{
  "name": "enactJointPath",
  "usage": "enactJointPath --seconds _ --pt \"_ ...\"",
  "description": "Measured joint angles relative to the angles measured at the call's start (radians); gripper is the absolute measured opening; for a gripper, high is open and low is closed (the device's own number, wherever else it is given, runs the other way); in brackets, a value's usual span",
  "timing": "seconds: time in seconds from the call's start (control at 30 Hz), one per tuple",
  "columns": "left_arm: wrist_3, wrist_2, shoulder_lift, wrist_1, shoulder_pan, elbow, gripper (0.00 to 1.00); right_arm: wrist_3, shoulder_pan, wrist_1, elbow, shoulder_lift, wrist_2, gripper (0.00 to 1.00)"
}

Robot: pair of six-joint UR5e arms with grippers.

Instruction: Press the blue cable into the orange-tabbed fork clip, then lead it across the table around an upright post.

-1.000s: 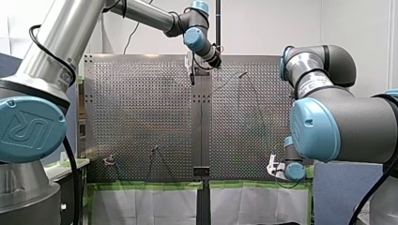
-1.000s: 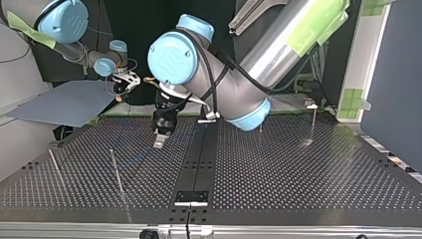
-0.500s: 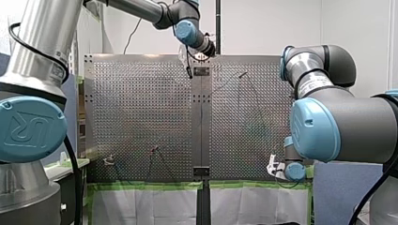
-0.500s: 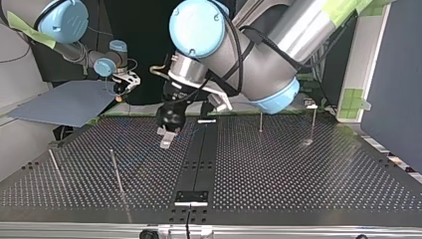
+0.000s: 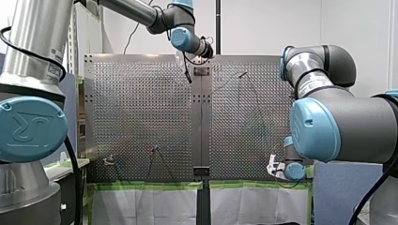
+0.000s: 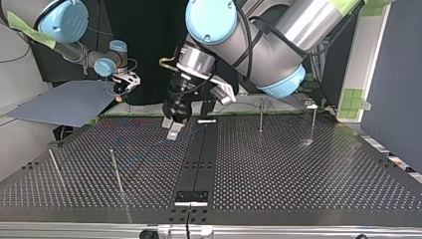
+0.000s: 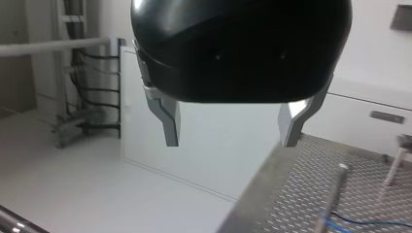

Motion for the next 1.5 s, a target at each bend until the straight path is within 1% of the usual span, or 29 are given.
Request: enactJointPath --seconds 0.23,0.53,0.8,0.9,1.23,1.37,1.5 --pt "-0.008 -0.002 -0.013 0.071 0.0 -0.07 1.0 -0.001 0.0 0.0 0.0 0.0 0.0 0.0" --pt "-0.012 -0.02 -0.013 0.16 0.0 -0.16 1.0 -0.001 0.0 0.0 0.0 0.0 0.0 0.0" --pt "-0.012 -0.055 -0.013 0.243 -0.001 -0.243 1.0 -0.002 0.0 0.001 0.0 0.0 0.0 0.0" --pt "-0.01 -0.06 -0.013 0.275 -0.002 -0.275 1.0 -0.002 0.0 0.0 0.0 0.0 0.0 0.0" --pt "-0.01 -0.054 -0.013 0.365 -0.003 -0.365 1.0 -0.003 0.001 0.0 0.0 0.0 0.0 0.0" --pt "-0.029 -0.037 -0.013 0.401 0.0 -0.401 1.0 -0.004 0.003 0.0 0.0 0.0 0.0 0.0" --pt "-0.042 -0.032 -0.013 0.445 0.001 -0.445 1.0 -0.005 0.003 -0.001 -0.001 0.0 0.0 0.0"
